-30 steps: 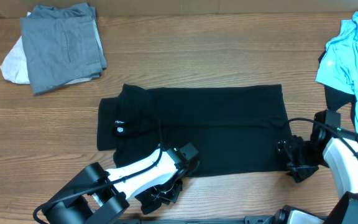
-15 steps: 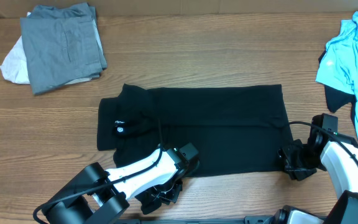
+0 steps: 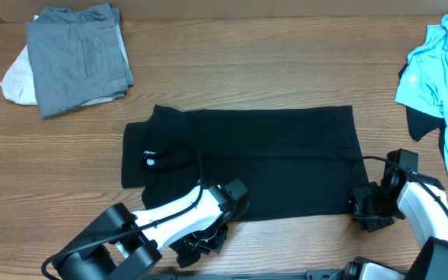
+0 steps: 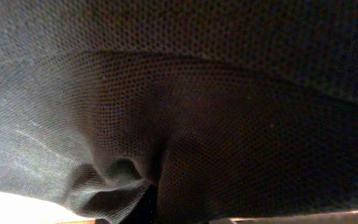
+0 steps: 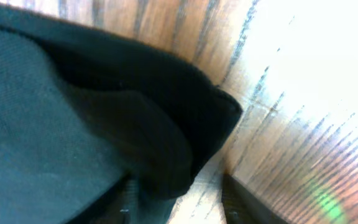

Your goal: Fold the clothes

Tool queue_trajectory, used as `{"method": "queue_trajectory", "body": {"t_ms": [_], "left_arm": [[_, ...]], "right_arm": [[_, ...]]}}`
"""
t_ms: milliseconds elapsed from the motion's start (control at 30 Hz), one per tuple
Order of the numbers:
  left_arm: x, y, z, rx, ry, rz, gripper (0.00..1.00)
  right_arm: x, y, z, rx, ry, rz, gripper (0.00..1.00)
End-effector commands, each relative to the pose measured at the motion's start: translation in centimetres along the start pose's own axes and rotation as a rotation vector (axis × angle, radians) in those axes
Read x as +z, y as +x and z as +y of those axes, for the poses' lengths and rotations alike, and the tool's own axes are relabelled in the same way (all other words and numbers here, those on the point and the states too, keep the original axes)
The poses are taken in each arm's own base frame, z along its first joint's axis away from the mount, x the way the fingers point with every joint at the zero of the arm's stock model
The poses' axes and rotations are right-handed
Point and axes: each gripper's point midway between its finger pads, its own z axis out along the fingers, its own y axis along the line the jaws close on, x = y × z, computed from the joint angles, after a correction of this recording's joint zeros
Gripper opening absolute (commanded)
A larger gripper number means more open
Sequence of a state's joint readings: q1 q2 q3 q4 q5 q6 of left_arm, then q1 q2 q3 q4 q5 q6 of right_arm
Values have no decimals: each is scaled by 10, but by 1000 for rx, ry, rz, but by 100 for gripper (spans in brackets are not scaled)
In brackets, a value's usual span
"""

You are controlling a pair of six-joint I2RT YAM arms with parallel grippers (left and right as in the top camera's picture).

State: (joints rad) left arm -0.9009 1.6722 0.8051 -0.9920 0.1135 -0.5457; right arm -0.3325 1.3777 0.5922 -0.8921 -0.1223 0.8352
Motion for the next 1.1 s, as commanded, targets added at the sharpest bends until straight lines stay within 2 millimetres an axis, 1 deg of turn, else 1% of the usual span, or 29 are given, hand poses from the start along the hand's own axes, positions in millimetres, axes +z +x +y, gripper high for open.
{"method": "queue_trajectory", "body": {"t_ms": [0, 33, 67, 100, 133, 267, 400, 533, 600, 700, 767, 833, 933, 1067], "left_arm": [[0, -6, -4, 5, 19, -14, 7], [0, -6, -5, 5, 20, -12, 7], [-1, -3, -3, 3, 13, 0, 4], [-2, -1, -2, 2, 8, 8, 4], [-4, 0, -1, 1, 2, 16, 4], [-17, -1, -4, 0, -1, 23, 4], [-37, -8, -10, 6, 3, 5, 4], [-60, -21, -10, 14, -20, -49, 4], [-72, -31, -8, 14, -46, -96, 4], [-81, -41, -4, 11, -69, -140, 4], [-84, -47, 3, 5, -81, -155, 4], [-85, -51, 14, -24, -105, -160, 4], [-87, -56, 39, -87, -144, -159, 4], [-89, -69, 63, -133, -121, -164, 4]], "right_arm": [[3, -2, -3, 16, 6, -16, 28], [3, -2, -3, 24, 4, -17, 23], [3, -2, -2, 40, 3, -18, 9], [3, -3, -2, 51, 2, -19, 5], [3, -3, -2, 57, 0, -20, 4], [1, -5, 2, 62, -13, -24, 4], [-4, -5, 10, 71, -41, -12, 4], [-13, -7, 23, 66, -81, -9, 4], [-20, -9, 34, 59, -119, -5, 4], [-26, -8, 48, 50, -175, 16, 4], [-30, -5, 58, 40, -227, 42, 4], [-32, -5, 66, 32, -265, 51, 4], [-34, -10, 74, 29, -297, 28, 4], [-38, -19, 87, 20, -351, -10, 4]]}}
